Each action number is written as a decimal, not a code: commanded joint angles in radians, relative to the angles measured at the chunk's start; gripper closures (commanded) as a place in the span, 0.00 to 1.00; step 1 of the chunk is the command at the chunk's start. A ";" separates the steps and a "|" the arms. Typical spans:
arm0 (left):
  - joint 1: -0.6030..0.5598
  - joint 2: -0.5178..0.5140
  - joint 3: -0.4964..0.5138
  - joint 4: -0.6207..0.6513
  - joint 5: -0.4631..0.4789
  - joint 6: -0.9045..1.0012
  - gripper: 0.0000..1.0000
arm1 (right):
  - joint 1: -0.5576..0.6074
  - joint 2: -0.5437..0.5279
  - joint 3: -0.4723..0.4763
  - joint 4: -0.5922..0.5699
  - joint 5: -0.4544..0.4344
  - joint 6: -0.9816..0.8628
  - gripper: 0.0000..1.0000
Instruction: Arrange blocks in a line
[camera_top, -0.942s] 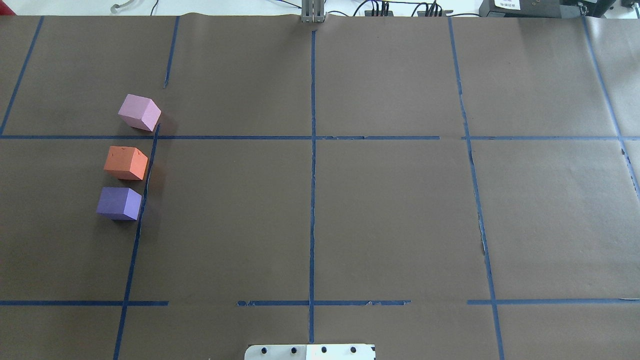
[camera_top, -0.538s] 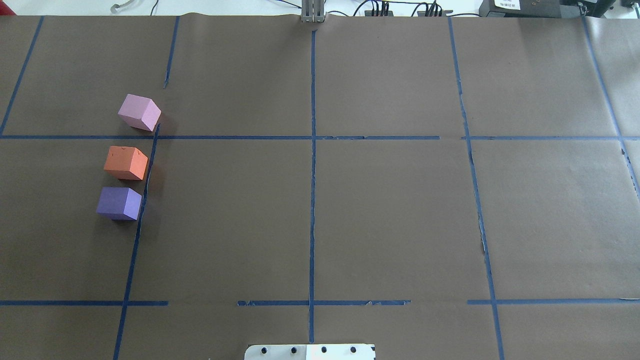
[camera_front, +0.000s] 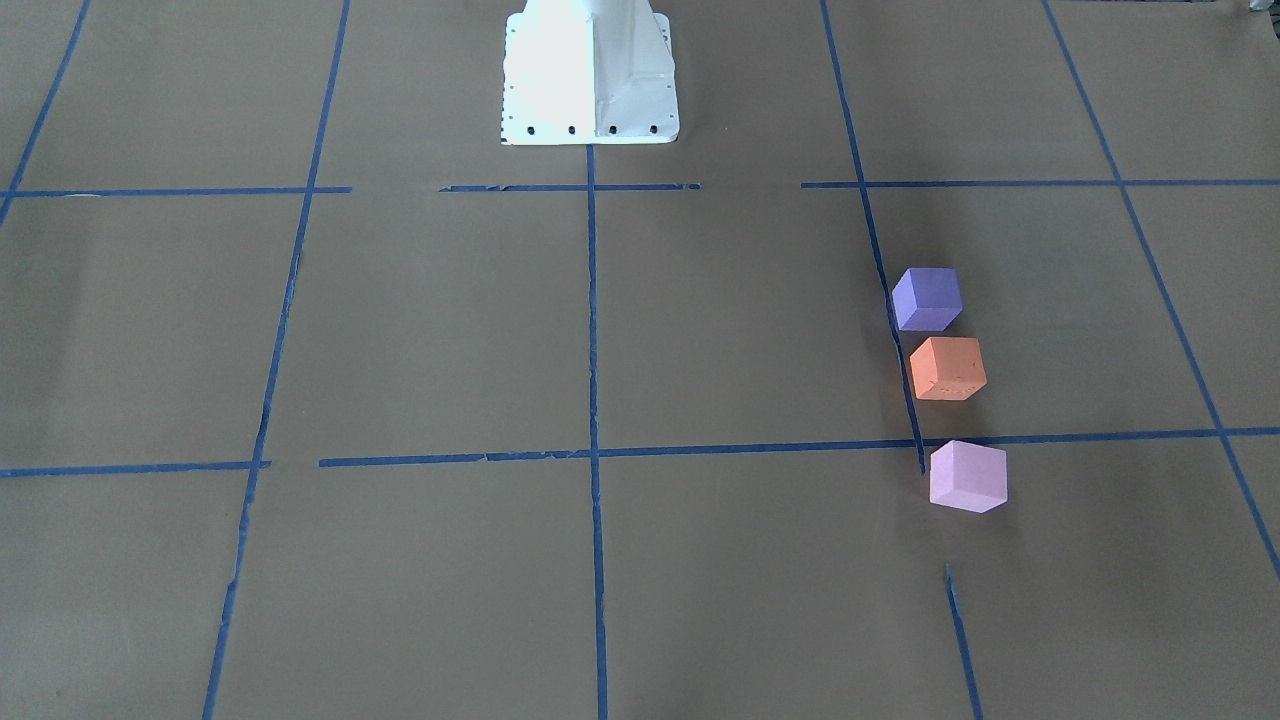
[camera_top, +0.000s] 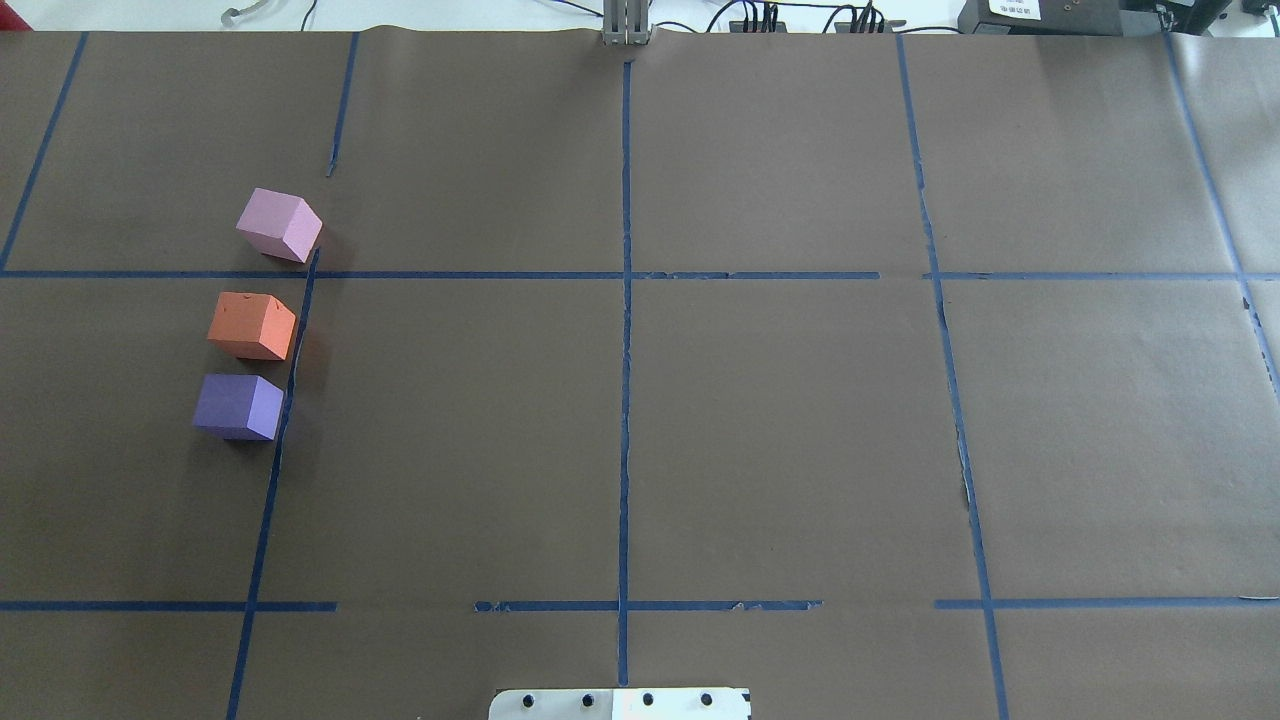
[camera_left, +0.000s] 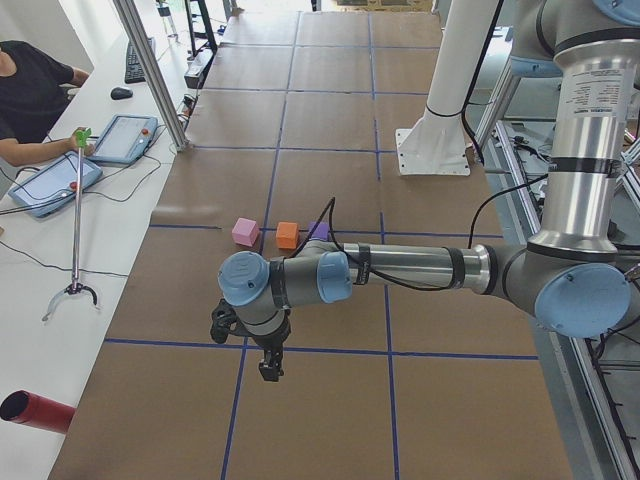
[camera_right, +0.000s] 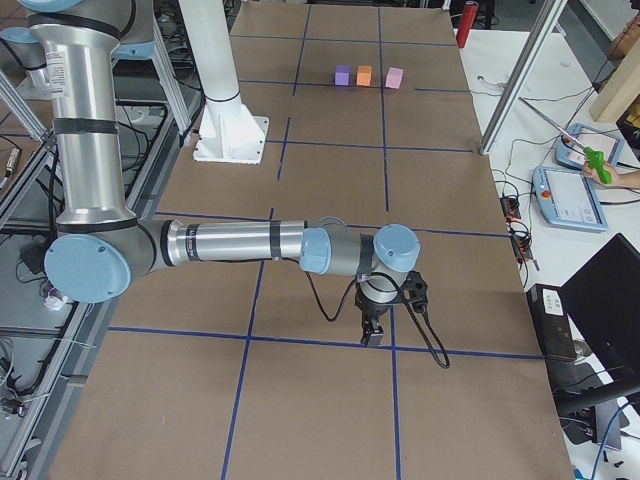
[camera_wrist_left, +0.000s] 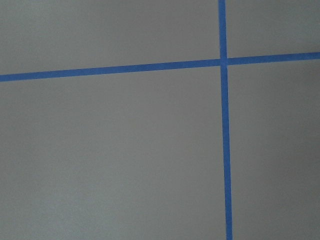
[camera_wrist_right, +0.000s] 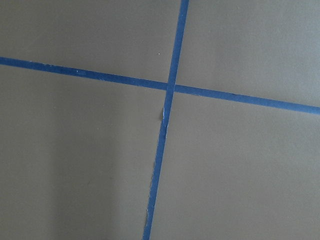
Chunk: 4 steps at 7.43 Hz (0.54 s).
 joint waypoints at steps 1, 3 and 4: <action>0.000 -0.002 -0.007 0.002 0.002 0.000 0.00 | 0.000 0.000 0.000 0.000 0.000 0.000 0.00; 0.000 -0.002 -0.007 0.002 0.003 0.001 0.00 | 0.000 0.000 0.000 0.000 0.000 0.000 0.00; 0.000 -0.004 -0.004 0.000 0.003 0.001 0.00 | 0.000 0.000 0.002 0.000 0.000 0.000 0.00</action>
